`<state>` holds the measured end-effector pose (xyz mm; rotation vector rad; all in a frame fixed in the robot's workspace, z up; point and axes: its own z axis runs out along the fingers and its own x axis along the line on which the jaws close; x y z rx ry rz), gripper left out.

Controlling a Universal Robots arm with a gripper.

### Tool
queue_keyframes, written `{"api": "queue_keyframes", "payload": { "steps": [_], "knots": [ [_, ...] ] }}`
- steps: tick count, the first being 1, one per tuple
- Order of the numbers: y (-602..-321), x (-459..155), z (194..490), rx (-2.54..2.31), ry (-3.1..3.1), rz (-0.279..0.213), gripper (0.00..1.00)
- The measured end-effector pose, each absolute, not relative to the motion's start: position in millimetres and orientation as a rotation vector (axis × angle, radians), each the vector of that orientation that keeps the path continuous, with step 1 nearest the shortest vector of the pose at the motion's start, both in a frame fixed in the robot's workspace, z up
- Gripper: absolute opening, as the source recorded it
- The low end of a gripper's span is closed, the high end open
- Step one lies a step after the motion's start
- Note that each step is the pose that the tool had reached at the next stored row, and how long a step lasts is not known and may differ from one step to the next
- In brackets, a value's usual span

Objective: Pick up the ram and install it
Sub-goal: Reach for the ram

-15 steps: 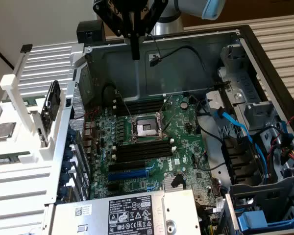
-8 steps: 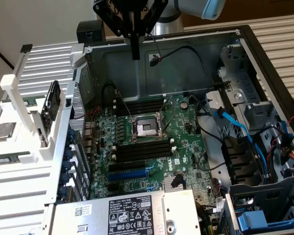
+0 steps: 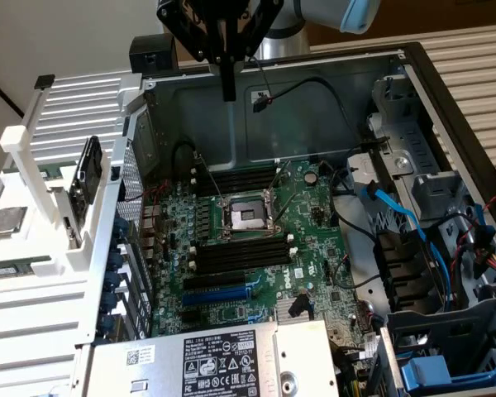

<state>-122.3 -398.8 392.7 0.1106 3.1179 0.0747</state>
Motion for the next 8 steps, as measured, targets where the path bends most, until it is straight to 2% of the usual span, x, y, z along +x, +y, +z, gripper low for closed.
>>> {"api": "queue_keyframes", "payload": {
  "steps": [8],
  "knots": [
    [-399, -142, 393, 0.114, 3.116, 0.078, 0.1]
  ]
}}
